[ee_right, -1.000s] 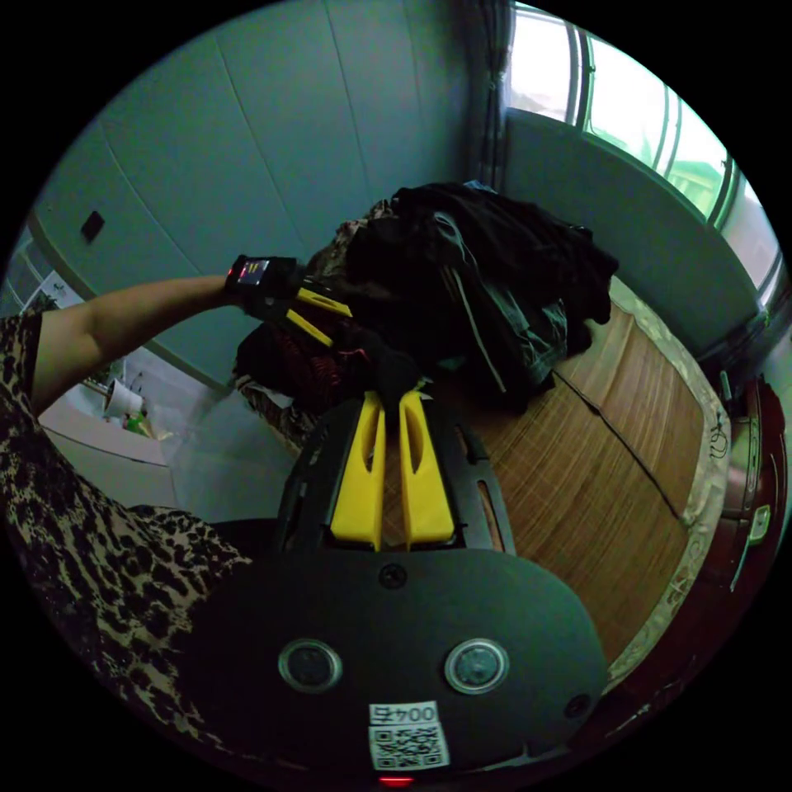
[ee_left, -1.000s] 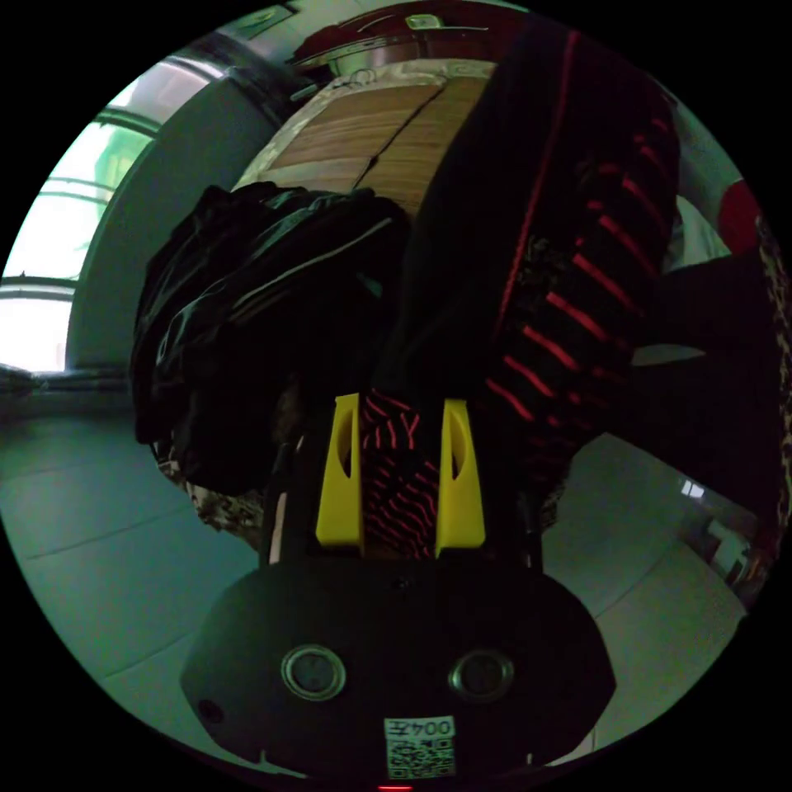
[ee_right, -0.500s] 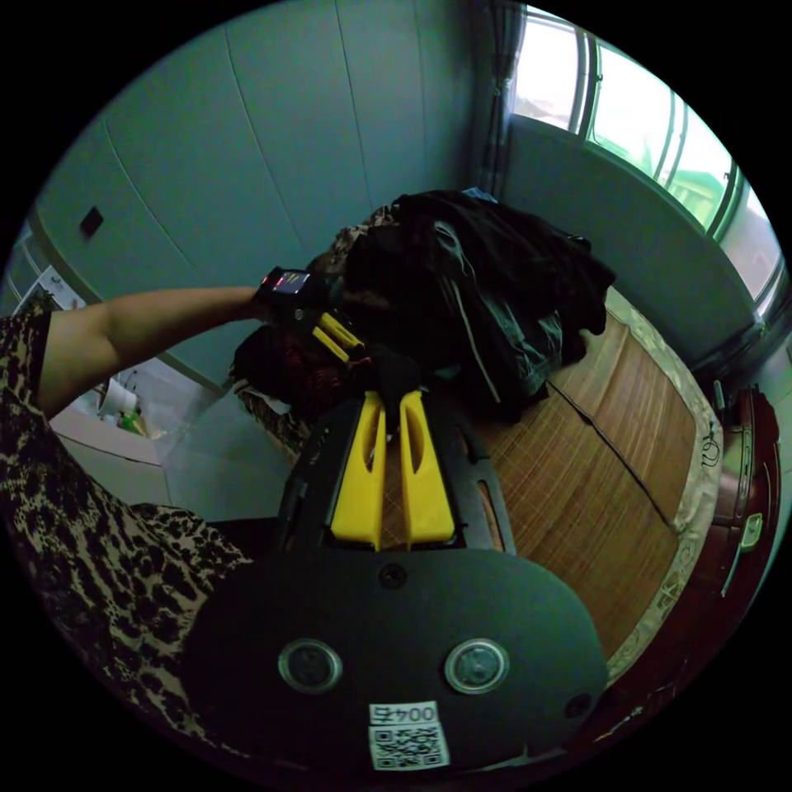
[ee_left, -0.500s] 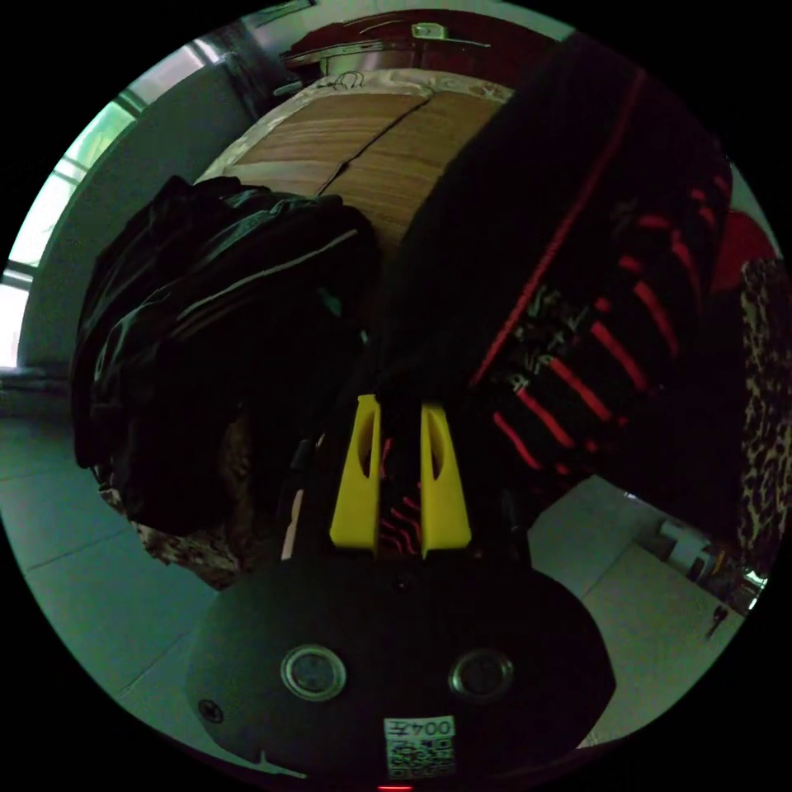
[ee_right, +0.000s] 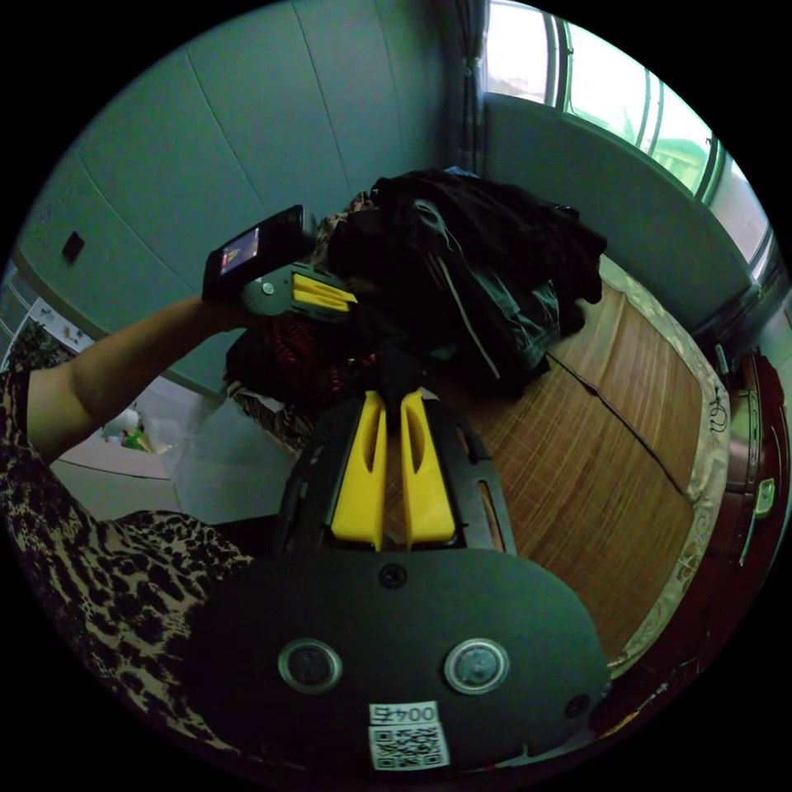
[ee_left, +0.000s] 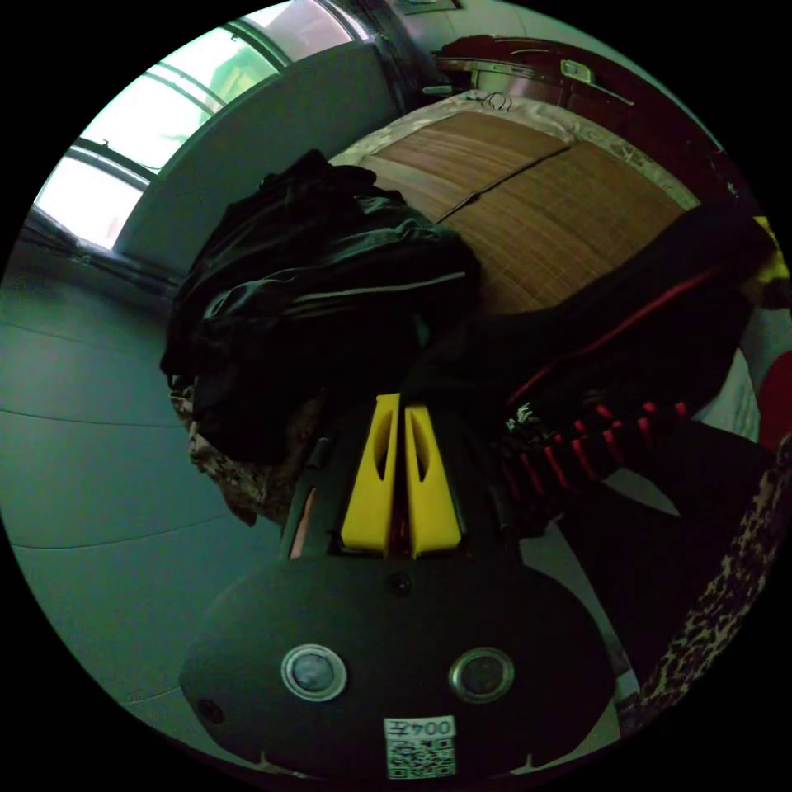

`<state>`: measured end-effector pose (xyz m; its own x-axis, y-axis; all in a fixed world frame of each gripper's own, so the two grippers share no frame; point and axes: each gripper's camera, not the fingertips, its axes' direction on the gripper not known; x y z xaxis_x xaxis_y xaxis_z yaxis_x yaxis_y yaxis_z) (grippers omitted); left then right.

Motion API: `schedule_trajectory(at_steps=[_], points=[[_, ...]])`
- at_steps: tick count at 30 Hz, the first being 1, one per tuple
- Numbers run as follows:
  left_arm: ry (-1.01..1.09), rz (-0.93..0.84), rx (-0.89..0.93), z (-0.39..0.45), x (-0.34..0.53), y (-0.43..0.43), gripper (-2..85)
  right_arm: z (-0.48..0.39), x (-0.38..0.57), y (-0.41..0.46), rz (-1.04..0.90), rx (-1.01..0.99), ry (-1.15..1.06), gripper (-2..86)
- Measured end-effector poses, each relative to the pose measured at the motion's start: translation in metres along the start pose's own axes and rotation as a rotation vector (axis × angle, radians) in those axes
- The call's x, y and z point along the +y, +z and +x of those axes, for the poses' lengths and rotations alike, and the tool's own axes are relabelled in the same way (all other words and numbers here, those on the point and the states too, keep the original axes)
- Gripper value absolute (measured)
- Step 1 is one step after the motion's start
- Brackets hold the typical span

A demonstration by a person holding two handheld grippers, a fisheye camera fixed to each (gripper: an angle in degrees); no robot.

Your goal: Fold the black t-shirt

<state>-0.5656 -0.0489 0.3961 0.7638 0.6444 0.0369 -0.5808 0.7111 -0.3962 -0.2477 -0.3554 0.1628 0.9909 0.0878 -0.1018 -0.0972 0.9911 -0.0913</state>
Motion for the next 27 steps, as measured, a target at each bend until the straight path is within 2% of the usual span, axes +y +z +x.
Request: schedule_trajectory(at_steps=[6,13,17,27], points=[[-0.080,0.006,0.010,-0.005,0.014,-0.015,0.2,0.011,-0.008,-0.014,0.013,-0.005,0.007,3.6],[-0.324,0.027,-0.017,-0.015,0.036,-0.034,0.2,0.019,-0.013,-0.028,0.021,-0.009,0.008,3.6],[-0.472,0.061,0.033,-0.021,0.053,-0.043,0.3,0.024,-0.016,-0.037,0.027,-0.012,0.005,3.5],[-0.474,0.077,0.006,-0.017,0.070,-0.059,0.2,0.036,-0.022,-0.056,0.034,-0.013,-0.006,3.5]])
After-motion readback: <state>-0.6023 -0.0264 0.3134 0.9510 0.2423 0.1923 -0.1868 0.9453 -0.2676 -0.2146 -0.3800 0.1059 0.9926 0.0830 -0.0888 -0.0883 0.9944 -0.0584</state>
